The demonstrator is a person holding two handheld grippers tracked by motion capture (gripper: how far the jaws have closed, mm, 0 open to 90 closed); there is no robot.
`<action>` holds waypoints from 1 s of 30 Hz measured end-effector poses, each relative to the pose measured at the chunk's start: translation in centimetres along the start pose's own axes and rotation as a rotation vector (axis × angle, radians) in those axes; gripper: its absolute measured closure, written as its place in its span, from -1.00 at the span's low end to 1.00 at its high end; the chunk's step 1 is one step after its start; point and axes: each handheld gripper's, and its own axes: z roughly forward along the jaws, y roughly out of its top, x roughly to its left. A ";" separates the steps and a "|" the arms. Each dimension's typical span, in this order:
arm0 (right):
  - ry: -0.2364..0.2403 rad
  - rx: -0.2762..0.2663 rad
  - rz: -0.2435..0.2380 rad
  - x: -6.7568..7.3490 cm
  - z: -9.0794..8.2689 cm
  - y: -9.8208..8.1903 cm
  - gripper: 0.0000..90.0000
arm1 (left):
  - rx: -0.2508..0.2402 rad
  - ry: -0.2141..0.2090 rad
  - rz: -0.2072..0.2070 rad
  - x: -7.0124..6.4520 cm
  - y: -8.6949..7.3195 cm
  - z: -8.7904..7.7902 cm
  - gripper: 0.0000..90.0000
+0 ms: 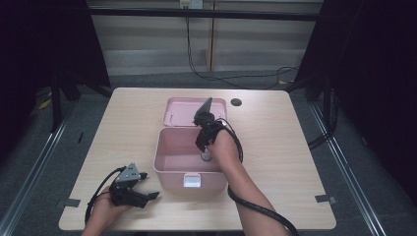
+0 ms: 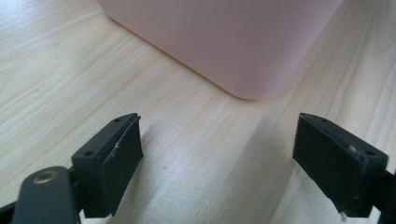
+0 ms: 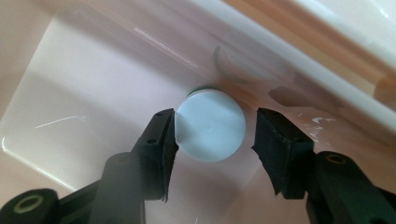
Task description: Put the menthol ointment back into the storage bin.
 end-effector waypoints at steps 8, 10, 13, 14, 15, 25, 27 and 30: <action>-0.004 -0.018 -0.005 0.3 -0.8 0.0 -0.10 | 0.004 -0.002 0.000 0.0 0.0 0.0 -0.66; -0.001 -0.015 -0.011 0.4 -0.9 0.0 -0.15 | 0.004 -0.002 0.000 0.0 0.0 0.0 -0.66; 0.006 -0.022 -0.019 0.5 -1.2 0.0 -0.22 | 0.004 -0.002 0.000 0.0 0.0 0.0 -0.66; 0.009 -0.021 -0.025 0.5 -1.2 0.0 -0.25 | 0.004 -0.005 -0.001 0.0 0.0 -0.1 -0.66; 0.011 -0.020 -0.025 0.6 -1.3 0.0 -0.28 | 0.005 -0.005 -0.001 0.0 0.0 -0.1 -0.66; 0.040 -0.041 -0.051 0.7 -2.3 -0.3 -0.44 | 0.004 -0.006 -0.001 0.0 0.0 0.0 -0.66; 0.052 -0.047 -0.052 0.6 -2.6 -0.4 -0.46 | 0.004 -0.006 -0.001 0.1 0.0 -0.1 -0.66; 0.056 -0.043 -0.064 0.4 -2.8 -0.5 -0.52 | 0.002 -0.006 0.000 0.0 0.0 0.0 -0.66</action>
